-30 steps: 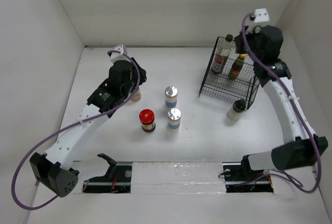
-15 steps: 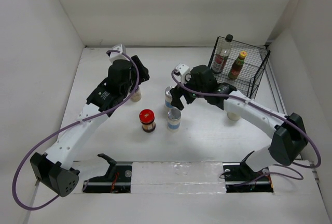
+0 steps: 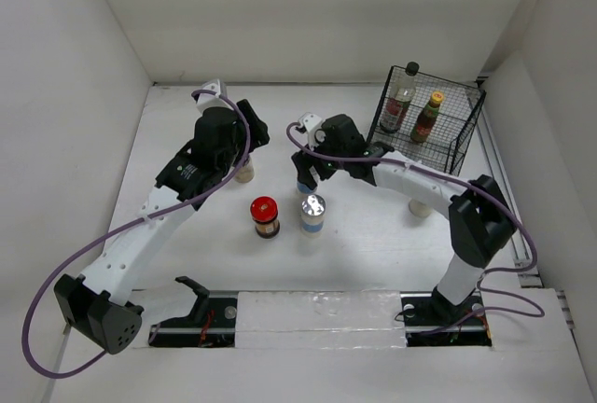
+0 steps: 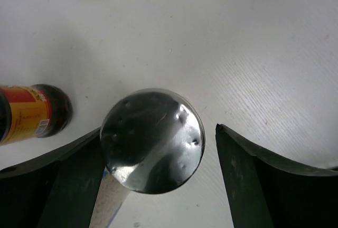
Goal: Organize the condiment bottles
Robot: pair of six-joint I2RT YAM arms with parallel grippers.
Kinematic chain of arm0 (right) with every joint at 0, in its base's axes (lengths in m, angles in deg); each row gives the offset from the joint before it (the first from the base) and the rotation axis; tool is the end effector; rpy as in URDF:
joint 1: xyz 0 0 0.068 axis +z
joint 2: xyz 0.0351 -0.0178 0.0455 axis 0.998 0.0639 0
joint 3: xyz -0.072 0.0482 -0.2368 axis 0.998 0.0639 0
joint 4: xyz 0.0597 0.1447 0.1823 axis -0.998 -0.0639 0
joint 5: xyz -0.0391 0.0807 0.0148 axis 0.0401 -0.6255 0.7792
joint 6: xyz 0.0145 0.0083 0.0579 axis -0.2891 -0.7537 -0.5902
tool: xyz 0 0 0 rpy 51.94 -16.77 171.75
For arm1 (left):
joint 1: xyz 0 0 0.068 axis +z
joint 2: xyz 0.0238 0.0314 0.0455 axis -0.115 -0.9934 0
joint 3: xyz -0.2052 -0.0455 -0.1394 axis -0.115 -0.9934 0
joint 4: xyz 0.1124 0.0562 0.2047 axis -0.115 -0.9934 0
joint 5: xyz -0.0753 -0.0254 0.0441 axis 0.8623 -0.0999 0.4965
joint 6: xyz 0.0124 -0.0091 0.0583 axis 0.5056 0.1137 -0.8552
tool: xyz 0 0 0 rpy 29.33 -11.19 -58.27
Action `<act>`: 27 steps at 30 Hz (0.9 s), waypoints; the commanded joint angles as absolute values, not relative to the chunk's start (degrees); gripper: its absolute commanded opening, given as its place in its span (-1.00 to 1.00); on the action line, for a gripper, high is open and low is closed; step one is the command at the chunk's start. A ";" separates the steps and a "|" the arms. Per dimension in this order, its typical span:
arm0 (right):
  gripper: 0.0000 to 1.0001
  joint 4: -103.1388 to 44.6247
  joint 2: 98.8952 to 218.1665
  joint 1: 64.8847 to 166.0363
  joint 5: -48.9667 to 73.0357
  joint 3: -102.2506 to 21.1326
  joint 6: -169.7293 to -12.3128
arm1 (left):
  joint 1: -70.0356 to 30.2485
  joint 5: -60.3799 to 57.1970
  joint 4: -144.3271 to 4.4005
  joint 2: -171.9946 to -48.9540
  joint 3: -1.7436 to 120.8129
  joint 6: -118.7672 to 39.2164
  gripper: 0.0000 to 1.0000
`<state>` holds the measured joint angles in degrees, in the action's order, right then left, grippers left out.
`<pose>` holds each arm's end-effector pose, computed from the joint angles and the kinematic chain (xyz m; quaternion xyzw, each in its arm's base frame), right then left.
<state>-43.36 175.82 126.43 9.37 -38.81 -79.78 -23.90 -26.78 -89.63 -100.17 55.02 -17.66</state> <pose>0.2808 0.2469 0.2416 -0.3765 0.8180 0.2081 0.3819 0.2219 -0.1156 0.3731 -0.1114 0.7820 -0.2210 0.5721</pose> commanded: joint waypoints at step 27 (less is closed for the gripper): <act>-0.36 -51.77 149.34 97.60 25.12 -51.23 -84.91 | -24.16 -26.64 -86.92 -104.06 61.72 -19.01 0.26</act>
